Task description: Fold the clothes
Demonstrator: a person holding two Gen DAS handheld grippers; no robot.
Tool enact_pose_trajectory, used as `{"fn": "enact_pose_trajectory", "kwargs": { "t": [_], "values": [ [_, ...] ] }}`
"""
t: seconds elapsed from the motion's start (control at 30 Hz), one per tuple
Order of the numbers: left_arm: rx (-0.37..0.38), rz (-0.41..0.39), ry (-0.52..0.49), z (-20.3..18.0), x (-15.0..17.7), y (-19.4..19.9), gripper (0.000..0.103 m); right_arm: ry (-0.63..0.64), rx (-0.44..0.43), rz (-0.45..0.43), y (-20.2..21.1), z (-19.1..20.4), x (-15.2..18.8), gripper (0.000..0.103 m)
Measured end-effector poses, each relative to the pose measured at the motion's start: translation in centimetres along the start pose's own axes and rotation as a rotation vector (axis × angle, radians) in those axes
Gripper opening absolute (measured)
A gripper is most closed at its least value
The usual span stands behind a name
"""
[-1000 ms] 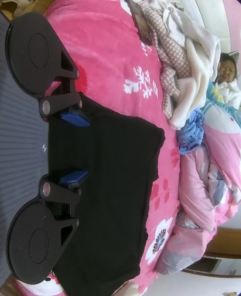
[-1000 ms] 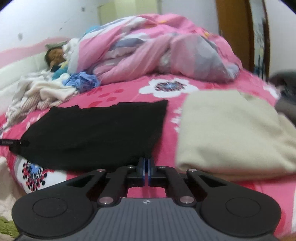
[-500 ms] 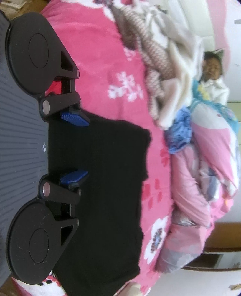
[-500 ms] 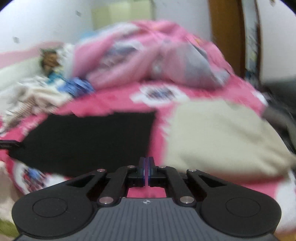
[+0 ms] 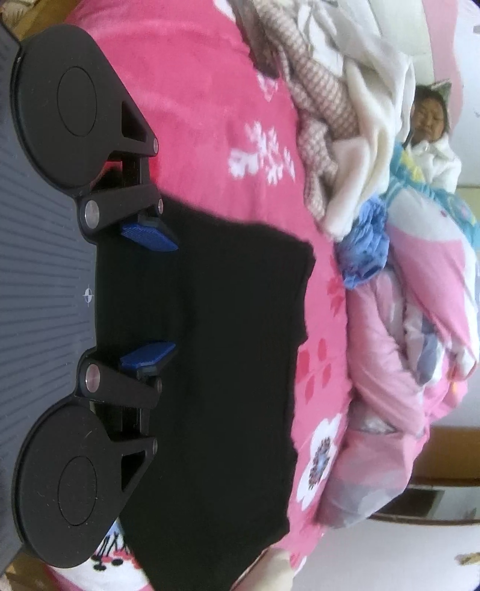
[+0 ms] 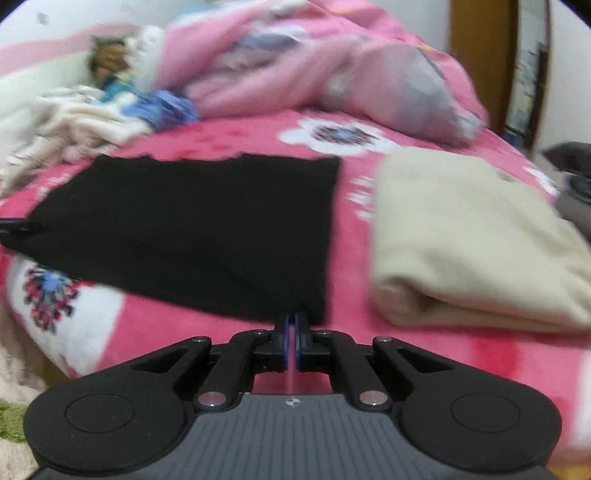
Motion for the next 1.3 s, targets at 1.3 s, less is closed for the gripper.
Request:
{"fn": "enact_pose_trajectory", "kwargs": {
  "t": [1.3],
  "values": [
    [0.136, 0.027, -0.087, -0.3, -3.5, -1.6, 0.061, -0.183, -0.246, 0.088, -3.4, 1.1, -3.1, 0.011]
  ]
}}
Point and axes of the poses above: each gripper's, at about its wrist camera, not at the fingertips, and y roughly against the way its jaws point, z to its left, x to its underside, the point moved 5 cm from there along -y, roughly the way its jaws point, and after that the axes turned 9 degrees about z, right-handed, at the moved point
